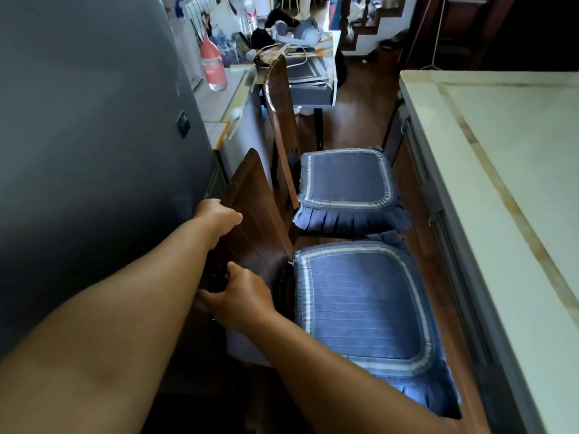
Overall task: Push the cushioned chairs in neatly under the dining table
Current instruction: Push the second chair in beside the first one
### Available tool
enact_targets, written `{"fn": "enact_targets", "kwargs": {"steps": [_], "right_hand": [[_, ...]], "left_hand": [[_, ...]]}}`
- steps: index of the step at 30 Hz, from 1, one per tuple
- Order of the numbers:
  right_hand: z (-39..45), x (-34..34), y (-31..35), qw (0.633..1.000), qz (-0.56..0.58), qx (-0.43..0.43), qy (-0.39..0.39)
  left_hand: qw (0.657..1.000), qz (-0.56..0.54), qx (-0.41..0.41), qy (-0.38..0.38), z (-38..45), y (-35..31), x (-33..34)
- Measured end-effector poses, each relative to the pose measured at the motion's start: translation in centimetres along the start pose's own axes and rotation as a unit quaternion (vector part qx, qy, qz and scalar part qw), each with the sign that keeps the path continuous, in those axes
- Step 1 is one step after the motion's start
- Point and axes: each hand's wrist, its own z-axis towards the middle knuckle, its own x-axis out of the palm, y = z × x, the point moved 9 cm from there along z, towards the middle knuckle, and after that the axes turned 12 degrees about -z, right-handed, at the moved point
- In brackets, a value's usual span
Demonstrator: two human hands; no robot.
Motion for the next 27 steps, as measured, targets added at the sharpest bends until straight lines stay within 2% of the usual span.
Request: {"fn": "enact_targets", "kwargs": {"steps": [3,5,8,14,27], "right_hand": [[0.1,-1.4,-1.4,0.997,0.061,0.025,0.026],[0.0,-3.9,-2.4,0.997,0.054,0.038,-0.026],[-1.0,-8.4,-3.9,0.988,0.064,0.057,-0.128],[-5.6,-17.2,-7.2,0.945,0.123,0.09,-0.289],[-22.0,-32.7,-17.2,0.861,0.134,0.128,-0.474]], "left_hand": [[0.997,0.021,0.063,-0.051,-1.0,-2.3,-0.3],[0.989,0.006,0.127,-0.082,-1.8,-4.5,-0.4],[0.979,-0.035,0.183,-0.081,-3.2,-6.8,0.7],[0.969,-0.156,0.19,0.0,-6.5,-8.5,7.4],[0.94,-0.192,0.212,0.184,-20.6,-13.8,26.5]]}}
